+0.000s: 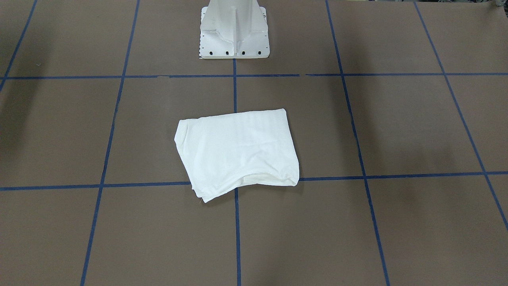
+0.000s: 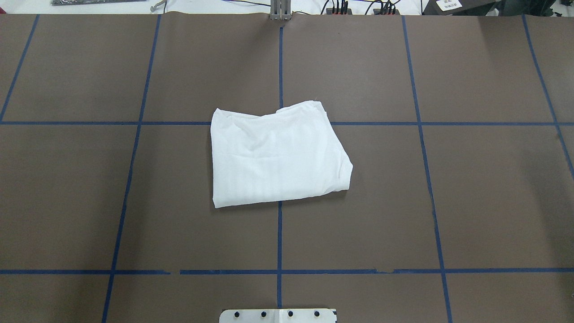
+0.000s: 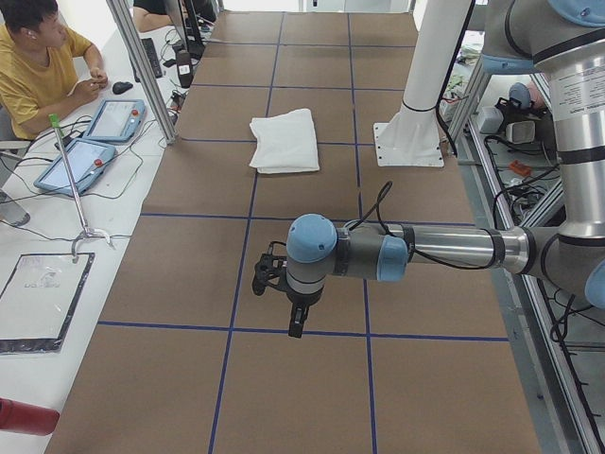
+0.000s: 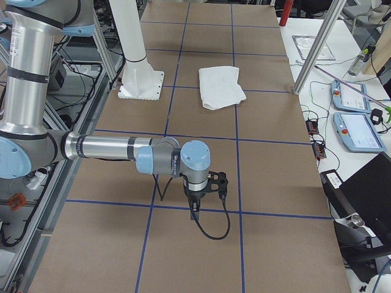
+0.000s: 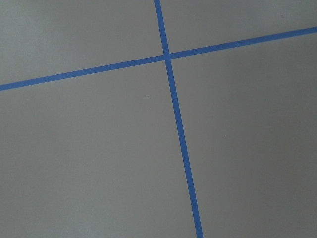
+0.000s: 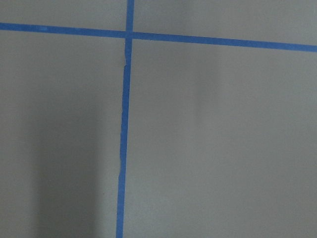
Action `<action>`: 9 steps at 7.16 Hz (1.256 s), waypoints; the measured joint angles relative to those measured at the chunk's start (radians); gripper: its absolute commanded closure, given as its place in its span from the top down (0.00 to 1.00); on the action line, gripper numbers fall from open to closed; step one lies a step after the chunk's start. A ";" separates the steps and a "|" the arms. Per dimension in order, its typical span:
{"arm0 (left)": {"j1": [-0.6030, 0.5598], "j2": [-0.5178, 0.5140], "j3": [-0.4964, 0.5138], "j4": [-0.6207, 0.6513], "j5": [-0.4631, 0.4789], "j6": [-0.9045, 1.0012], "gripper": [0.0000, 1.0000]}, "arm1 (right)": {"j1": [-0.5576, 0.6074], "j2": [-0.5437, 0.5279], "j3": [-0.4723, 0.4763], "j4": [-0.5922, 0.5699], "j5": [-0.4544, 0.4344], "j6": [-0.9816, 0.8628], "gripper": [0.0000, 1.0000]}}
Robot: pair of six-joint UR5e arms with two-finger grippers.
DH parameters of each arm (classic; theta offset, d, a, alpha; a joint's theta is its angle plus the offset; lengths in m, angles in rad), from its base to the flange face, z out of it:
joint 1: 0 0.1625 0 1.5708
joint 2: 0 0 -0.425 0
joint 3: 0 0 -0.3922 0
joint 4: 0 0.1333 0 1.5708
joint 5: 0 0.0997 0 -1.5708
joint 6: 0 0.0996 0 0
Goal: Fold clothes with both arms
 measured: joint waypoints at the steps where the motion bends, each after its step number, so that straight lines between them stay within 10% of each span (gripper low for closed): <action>1: 0.000 0.005 0.000 0.001 0.000 0.000 1.00 | 0.000 -0.001 -0.001 0.000 0.000 0.001 1.00; 9: -0.001 0.022 0.000 0.002 0.000 0.000 1.00 | 0.001 -0.012 -0.008 0.018 0.030 0.001 1.00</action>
